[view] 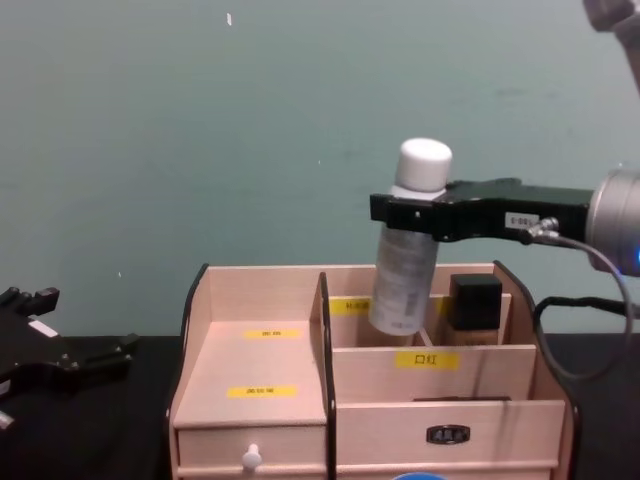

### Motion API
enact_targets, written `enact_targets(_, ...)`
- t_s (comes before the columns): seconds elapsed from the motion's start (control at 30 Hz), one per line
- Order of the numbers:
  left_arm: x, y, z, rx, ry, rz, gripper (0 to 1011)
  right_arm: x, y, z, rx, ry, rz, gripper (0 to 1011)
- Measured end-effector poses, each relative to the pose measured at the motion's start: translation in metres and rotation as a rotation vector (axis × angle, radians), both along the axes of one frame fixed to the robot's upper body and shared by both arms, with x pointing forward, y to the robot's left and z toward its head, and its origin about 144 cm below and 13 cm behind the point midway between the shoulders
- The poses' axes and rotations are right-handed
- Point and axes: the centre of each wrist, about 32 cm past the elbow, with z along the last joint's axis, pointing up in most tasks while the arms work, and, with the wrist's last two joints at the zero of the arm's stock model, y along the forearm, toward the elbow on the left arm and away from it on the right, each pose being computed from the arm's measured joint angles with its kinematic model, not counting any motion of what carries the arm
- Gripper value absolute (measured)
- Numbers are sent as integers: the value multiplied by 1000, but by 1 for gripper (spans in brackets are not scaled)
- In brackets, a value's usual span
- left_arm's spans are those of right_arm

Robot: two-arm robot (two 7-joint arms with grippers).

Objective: Pick up the facial cleanser and watermelon frost from the table and place them into the tiered storage box.

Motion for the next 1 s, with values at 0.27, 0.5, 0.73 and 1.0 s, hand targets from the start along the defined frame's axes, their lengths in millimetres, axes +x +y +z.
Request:
enact_targets(0.27,0,0,0,0,0,0,1010,8,2,-4,-3,9,-1,593)
enact_targets(0.5,0,0,0,0,0,0,1010,13,3,-5,-3,10,7,593)
enact_targets(0.73,0,0,0,0,0,0,1010,14,4,-7,-4,13,9,594)
enact_targets(1.0,0,0,0,0,0,0,1010,16,6,-12,-9,31,14,593)
